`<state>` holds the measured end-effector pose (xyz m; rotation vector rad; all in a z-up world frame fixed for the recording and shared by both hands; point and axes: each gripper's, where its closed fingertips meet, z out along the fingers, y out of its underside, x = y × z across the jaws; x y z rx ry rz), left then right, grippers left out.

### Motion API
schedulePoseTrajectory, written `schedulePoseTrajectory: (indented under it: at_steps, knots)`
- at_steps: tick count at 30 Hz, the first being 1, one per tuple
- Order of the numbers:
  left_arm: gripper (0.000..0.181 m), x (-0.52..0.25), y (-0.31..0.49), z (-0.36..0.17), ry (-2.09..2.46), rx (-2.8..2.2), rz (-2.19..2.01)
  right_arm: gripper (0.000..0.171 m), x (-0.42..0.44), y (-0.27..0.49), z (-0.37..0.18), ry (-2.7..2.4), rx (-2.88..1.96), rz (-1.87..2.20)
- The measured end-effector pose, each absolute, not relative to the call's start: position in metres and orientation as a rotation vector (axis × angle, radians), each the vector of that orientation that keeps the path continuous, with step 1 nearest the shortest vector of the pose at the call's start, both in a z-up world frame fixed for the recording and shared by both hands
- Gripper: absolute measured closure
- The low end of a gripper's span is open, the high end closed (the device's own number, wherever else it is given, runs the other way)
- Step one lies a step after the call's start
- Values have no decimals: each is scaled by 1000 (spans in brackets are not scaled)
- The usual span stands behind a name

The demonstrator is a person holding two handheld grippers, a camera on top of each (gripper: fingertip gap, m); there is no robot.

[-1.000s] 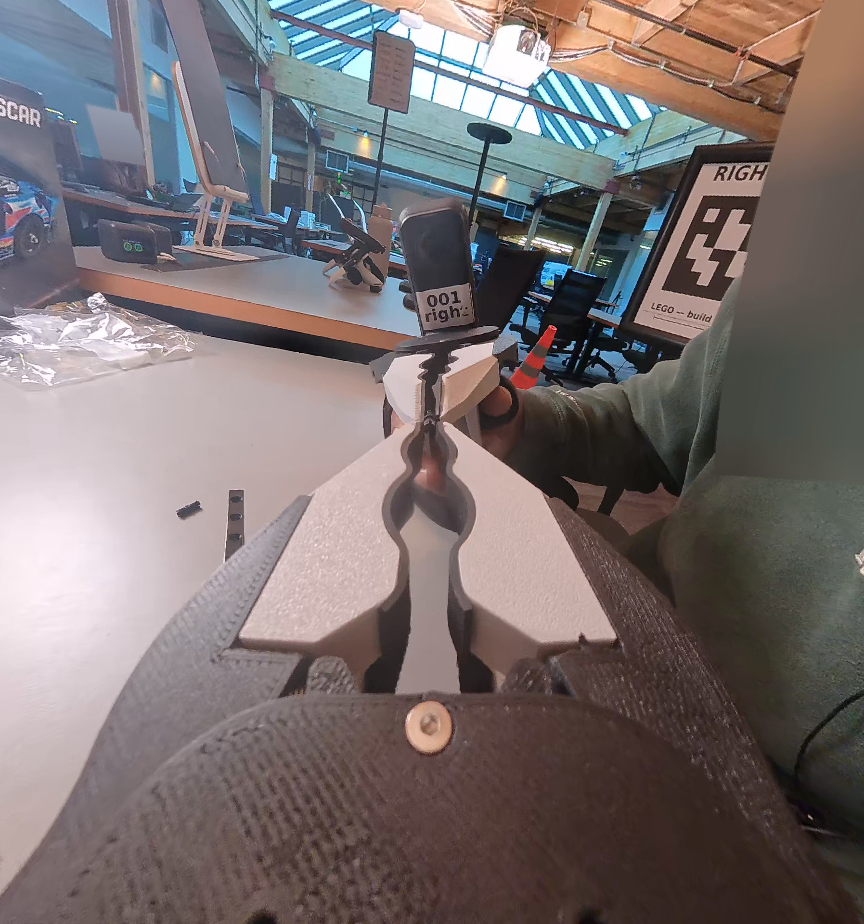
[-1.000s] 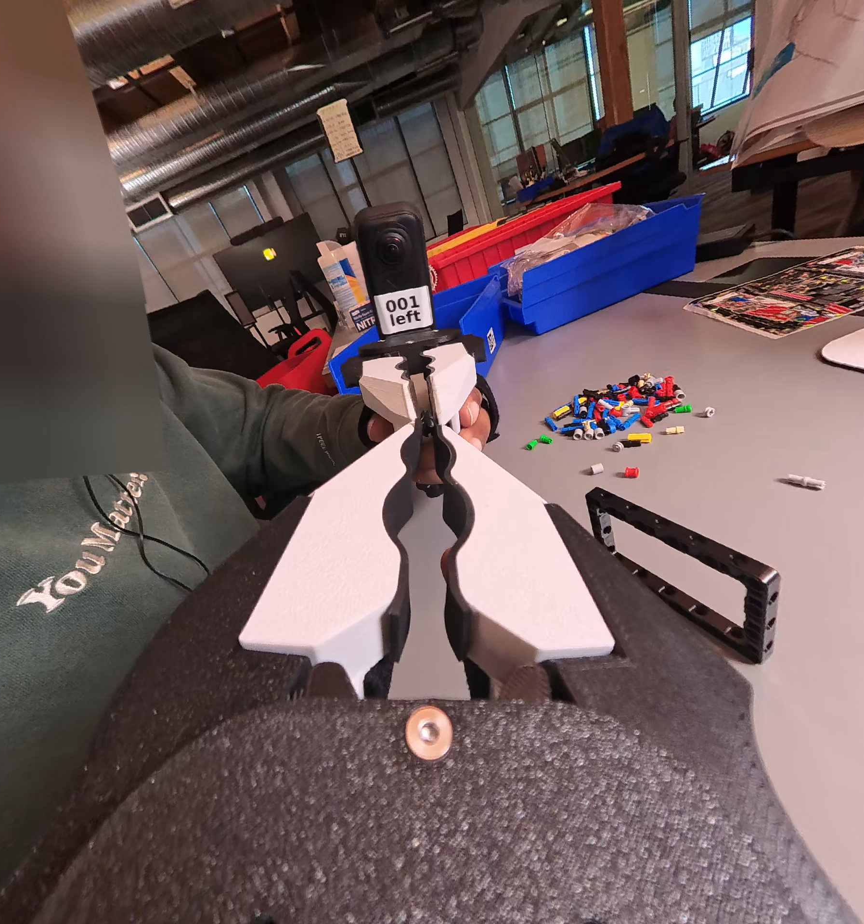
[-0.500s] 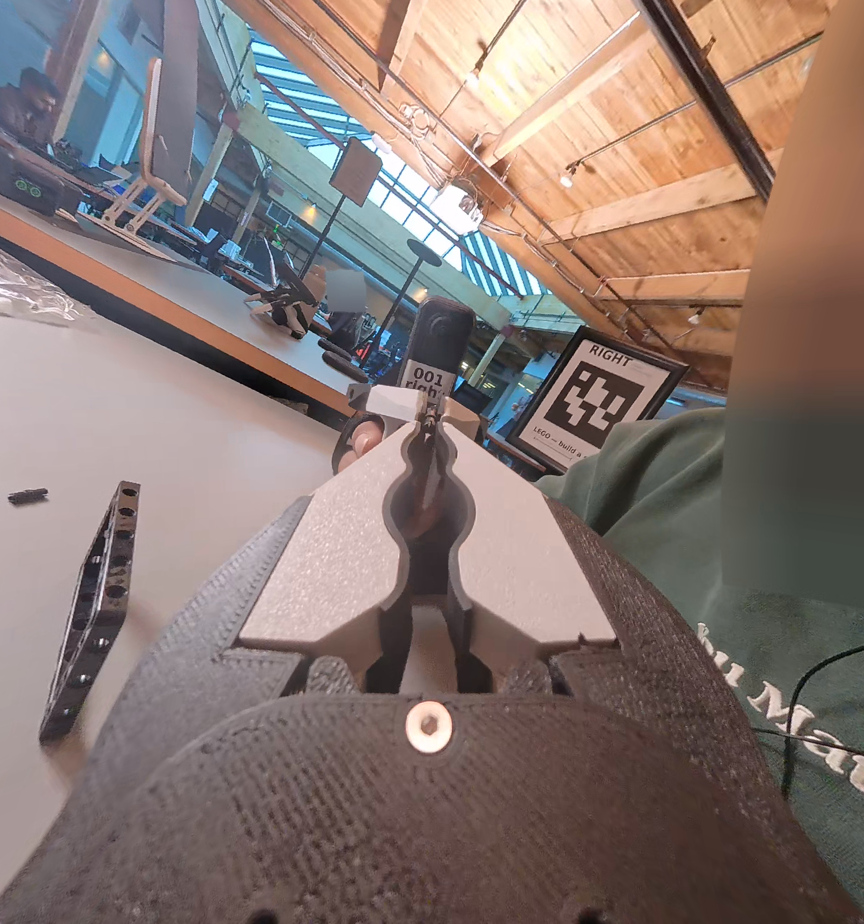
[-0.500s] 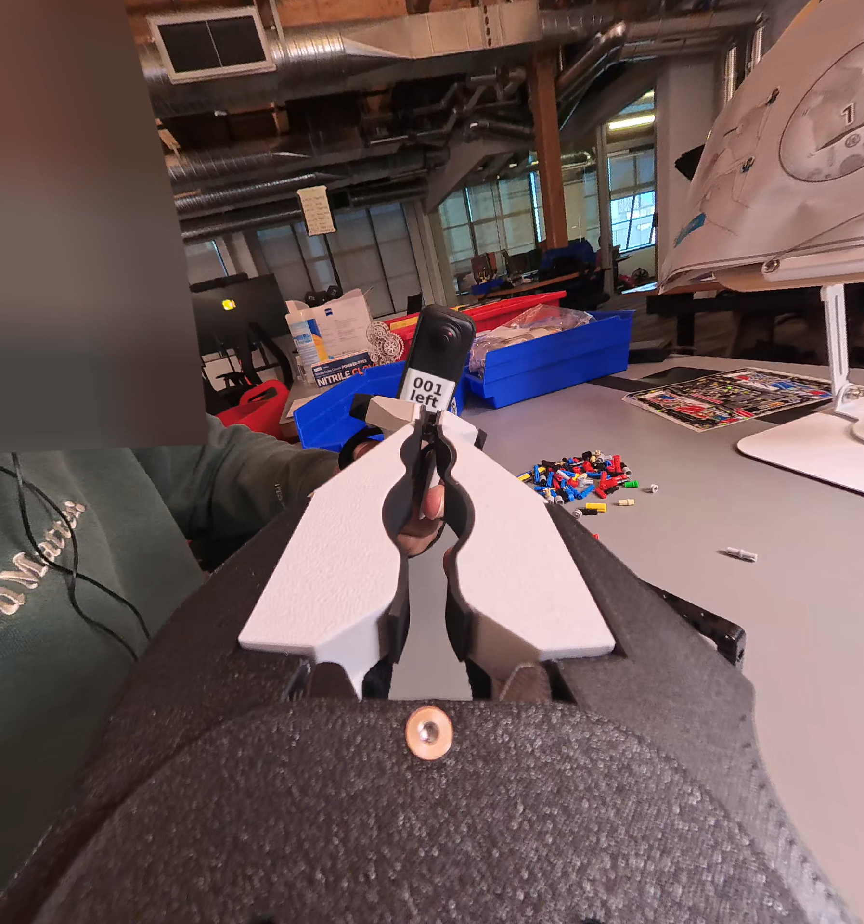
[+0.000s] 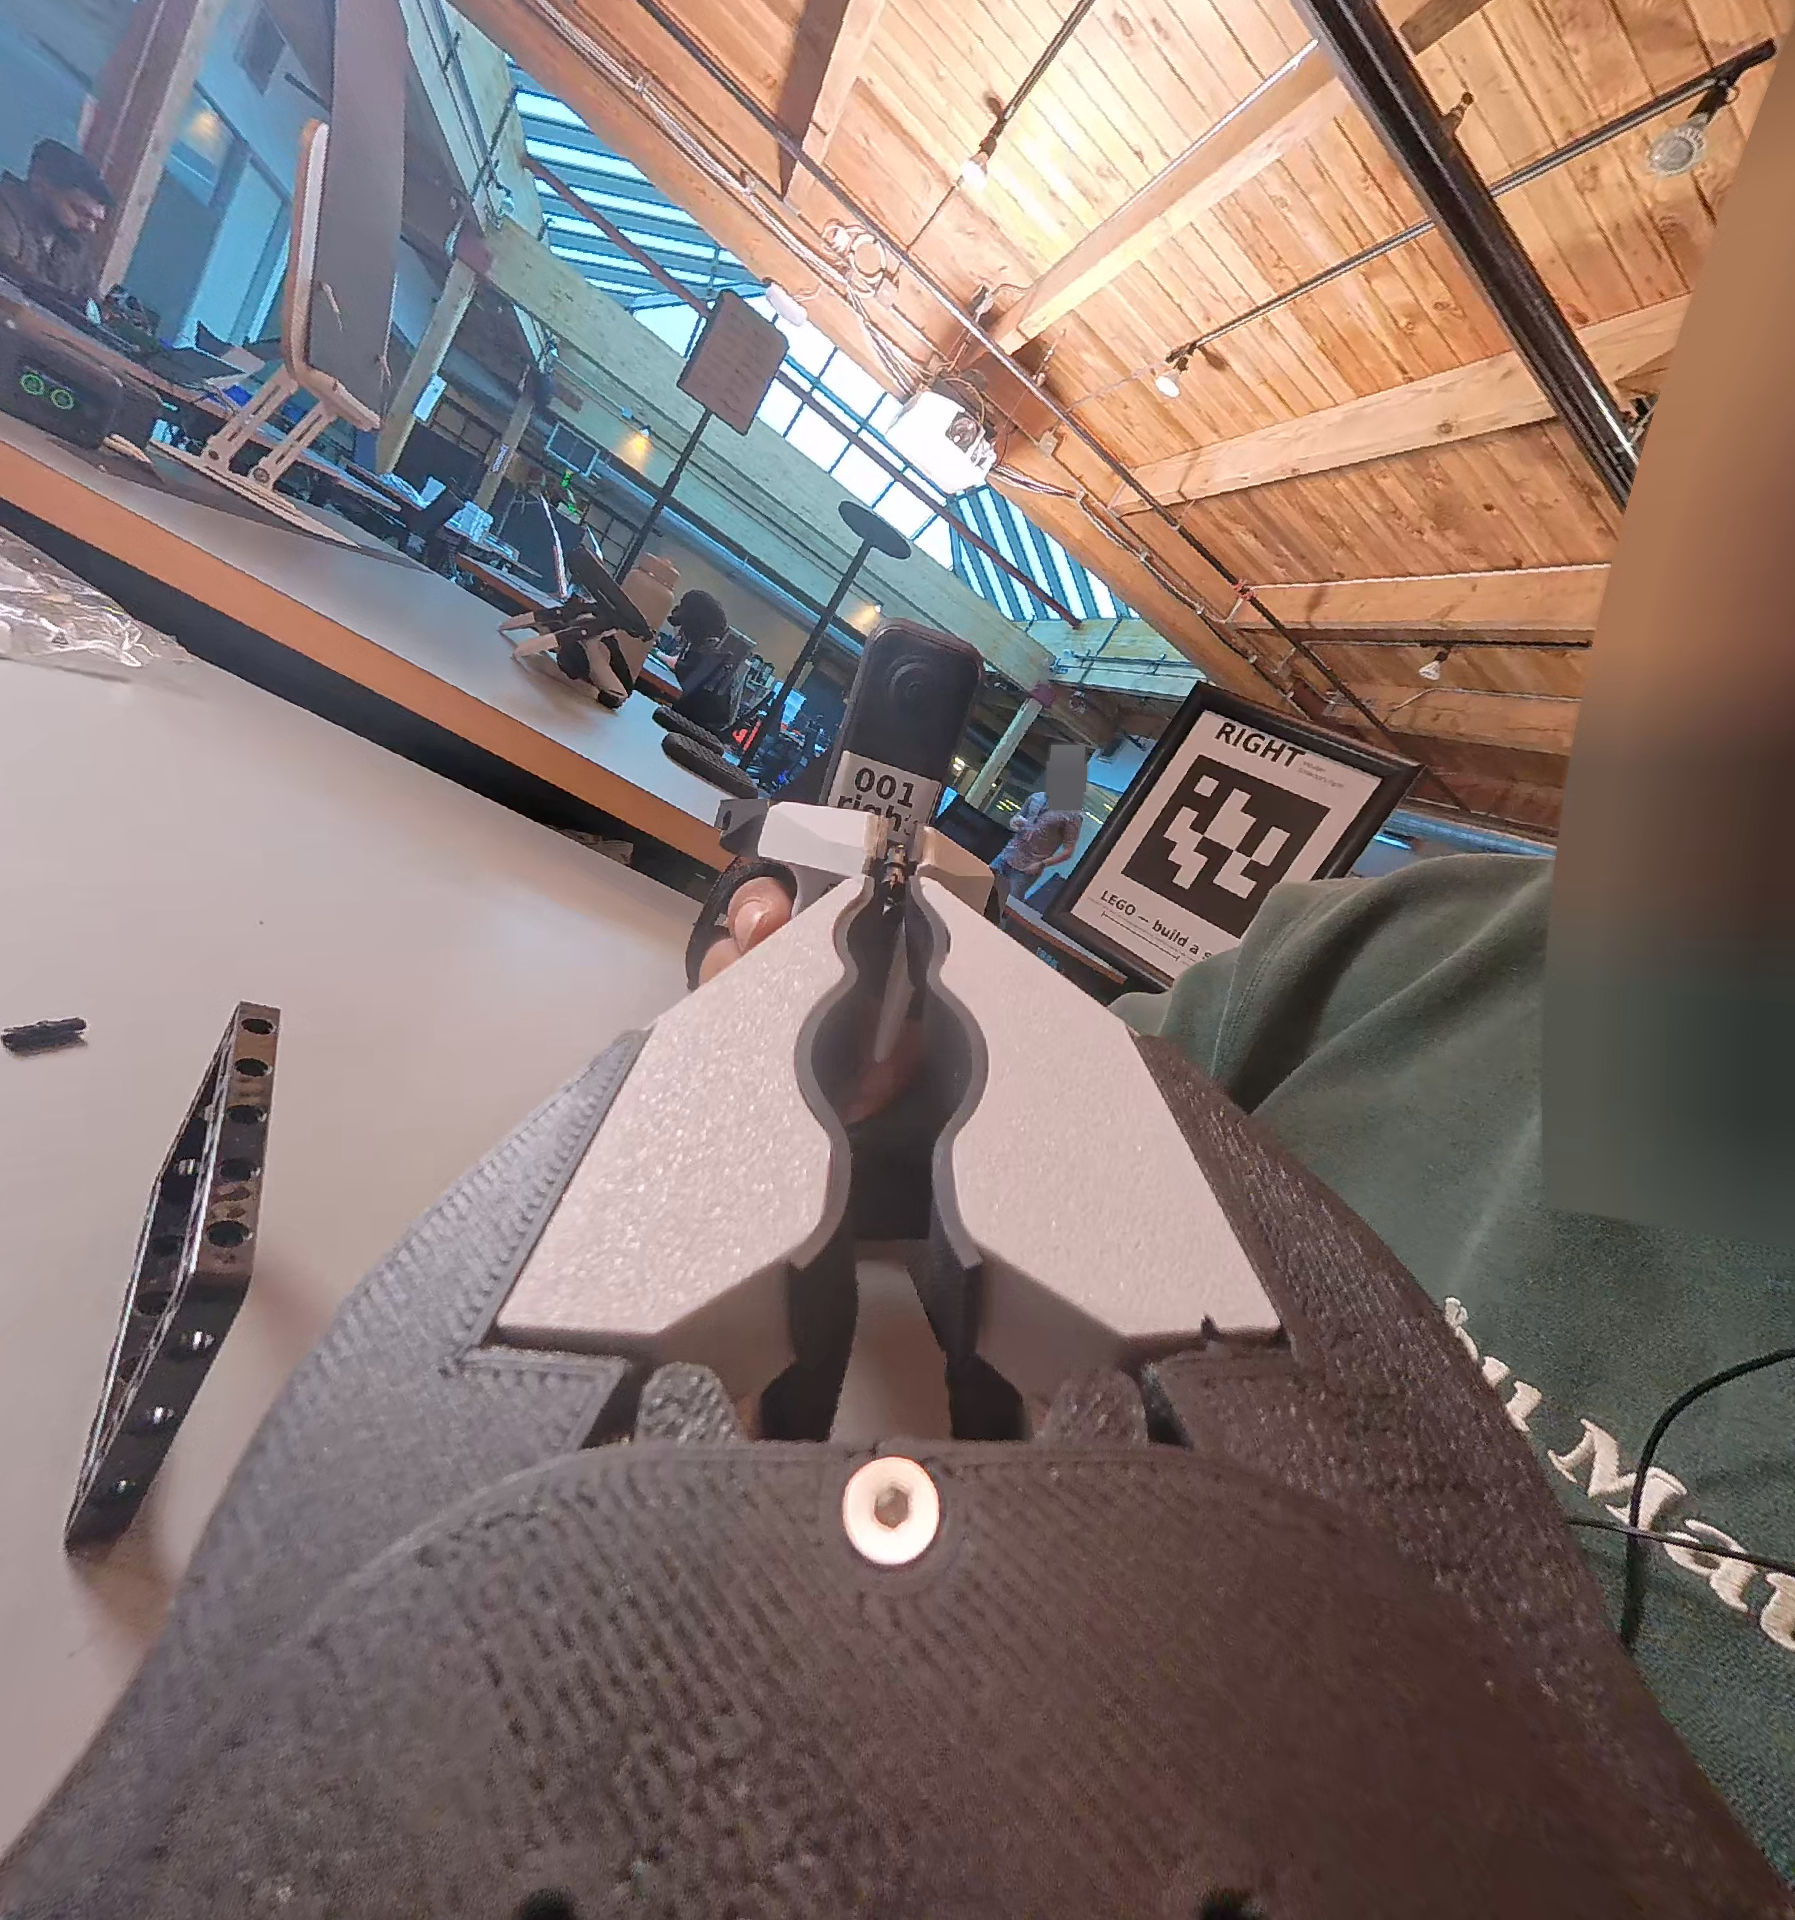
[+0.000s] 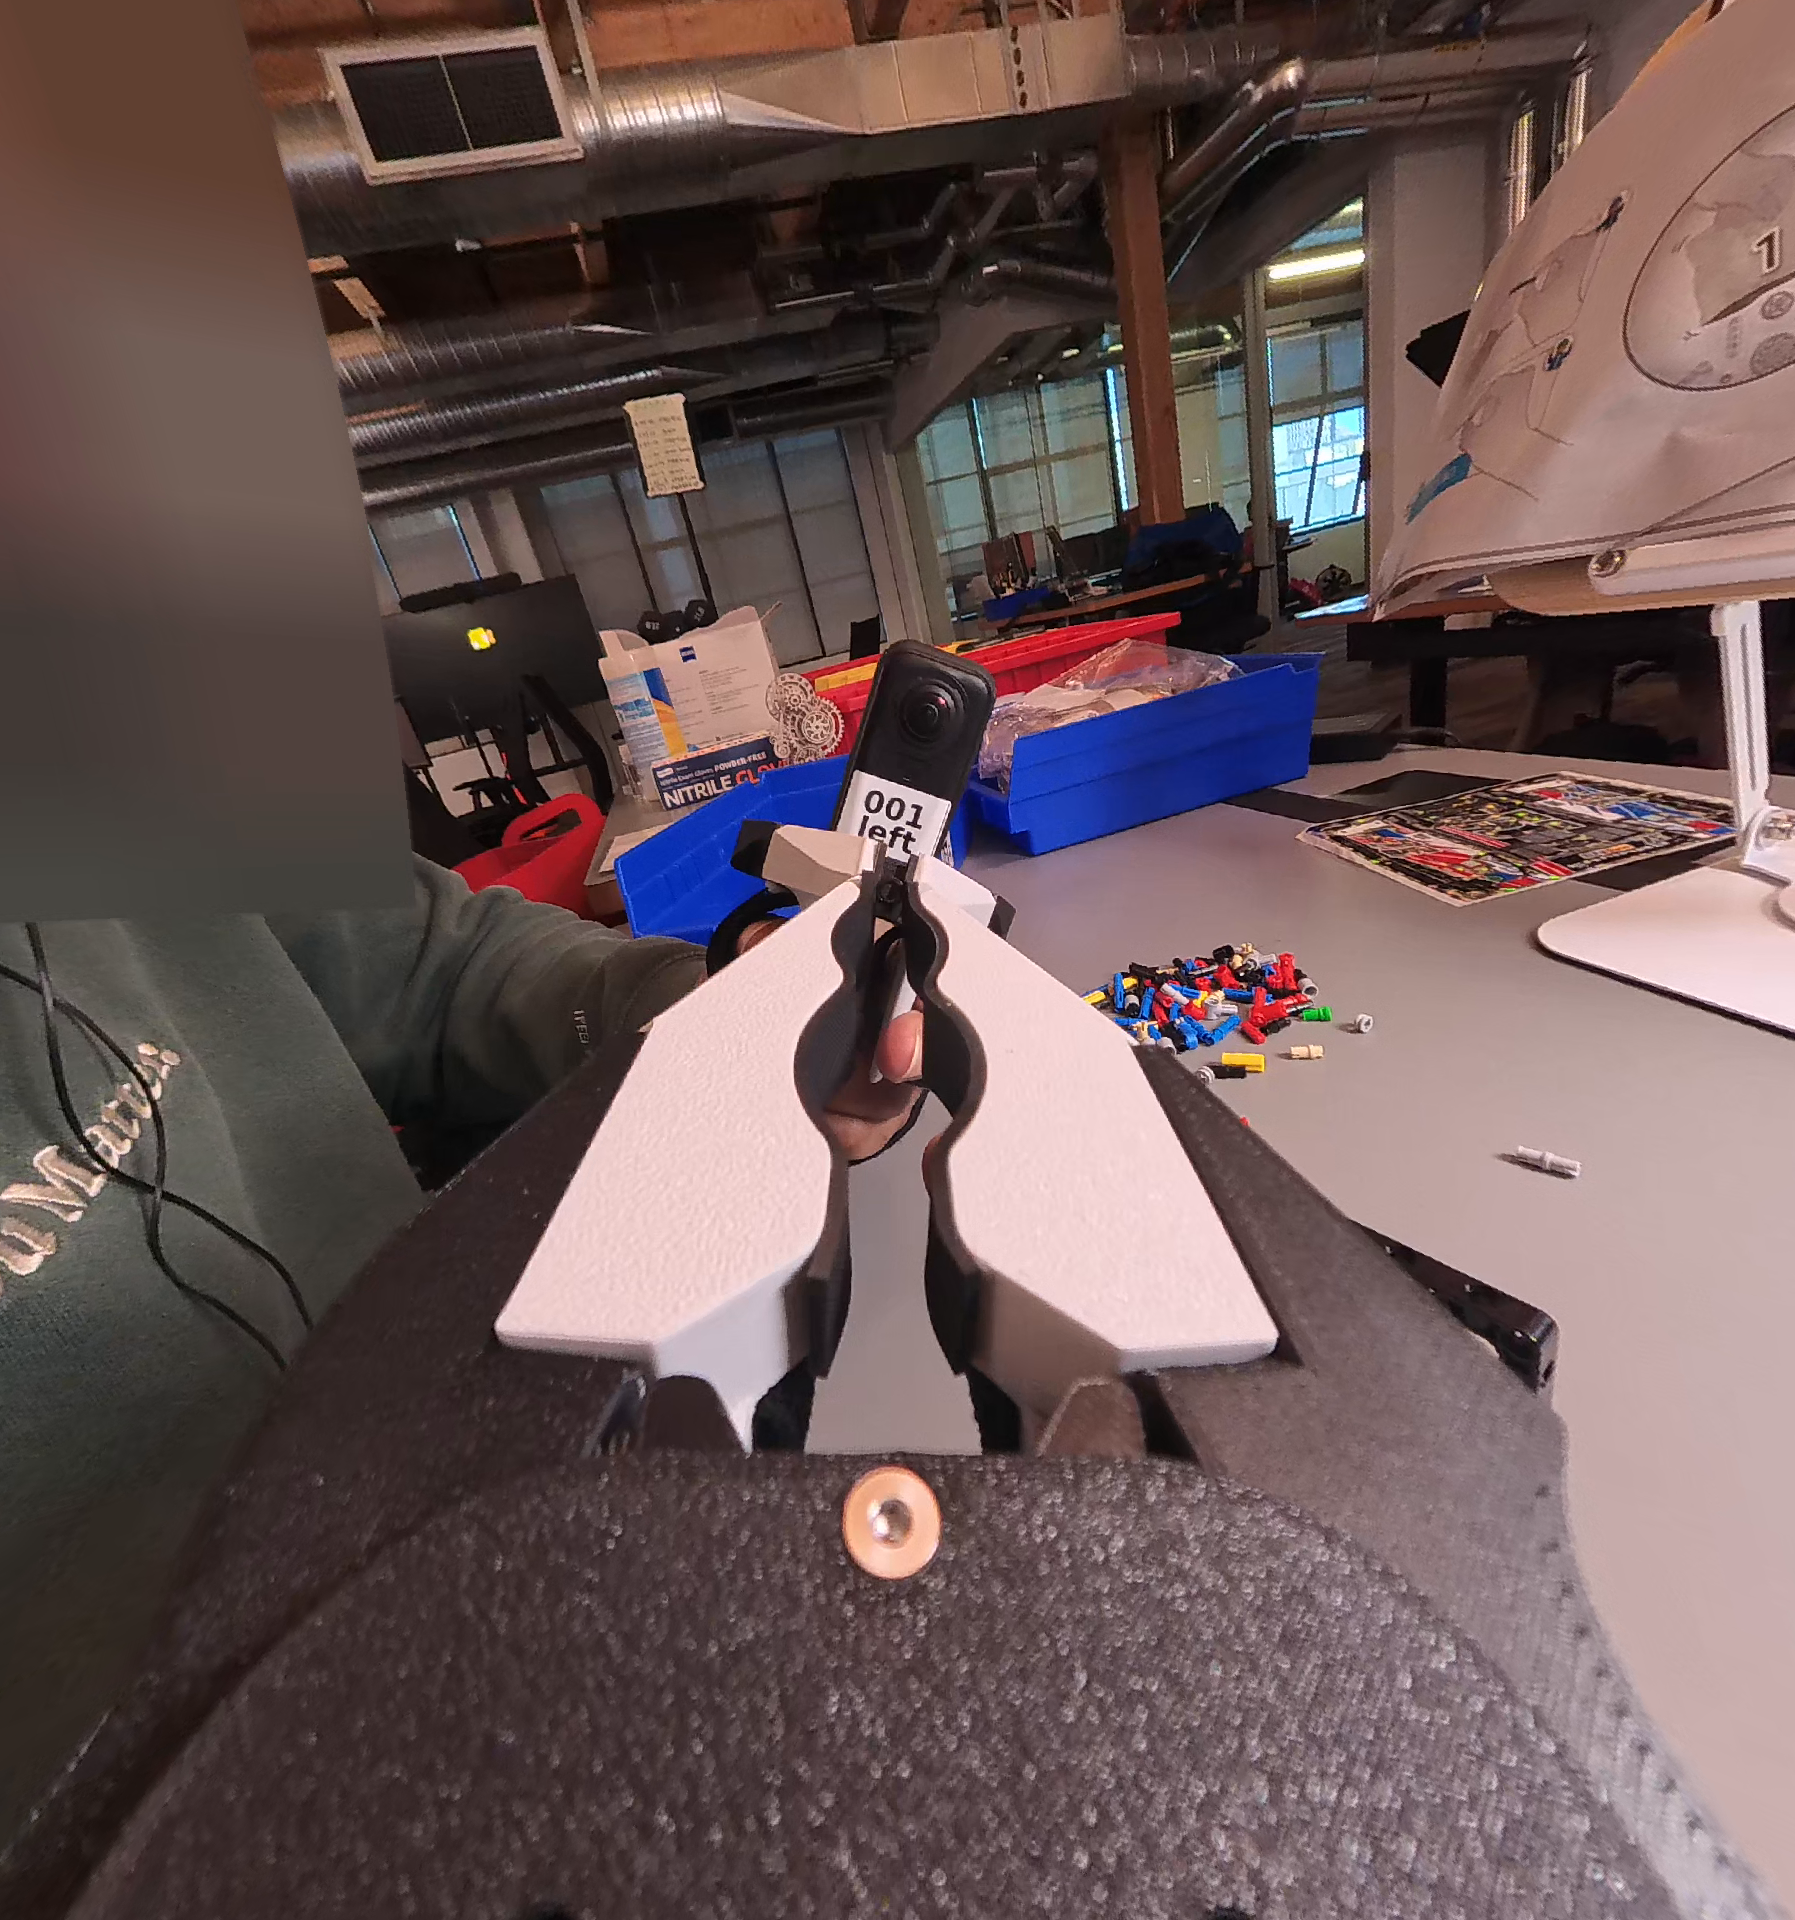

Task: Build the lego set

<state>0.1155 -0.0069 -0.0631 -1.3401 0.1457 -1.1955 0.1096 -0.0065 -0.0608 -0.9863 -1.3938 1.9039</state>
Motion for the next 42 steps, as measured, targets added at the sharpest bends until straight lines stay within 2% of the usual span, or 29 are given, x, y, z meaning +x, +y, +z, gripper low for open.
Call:
schedulePoseTrajectory:
  at_steps: [9, 12, 13, 16, 24, 29, 32, 42]
  knots:
    - [178, 111, 0, -78, 148, -1447, -1138, 170, 106, 0, -76, -1486, -1087, 1826]
    - [155, 82, 4, -79, 211, -1542, -833, 169, 103, 15, -95, -1583, -1210, 1678]
    - [153, 68, 6, -83, 222, -1587, -723, 170, 101, 23, -107, -1620, -1268, 1592]
    - [154, 39, 13, -112, 230, -1765, -546, 170, 91, 41, -149, -1762, -1369, 1298]
    - [154, 52, 22, -177, 393, -2025, -371, 169, 60, 33, -200, -1974, -1388, 1052]
    - [160, 54, 30, -181, 403, -2042, -374, 169, 52, 33, -204, -2003, -1385, 1000]
    - [174, 55, 33, -185, 420, -2059, -373, 169, 50, 33, -206, -2017, -1396, 1002]
    - [176, 56, 35, -186, 448, -2067, -329, 170, 51, 30, -211, -2135, -1399, 924]
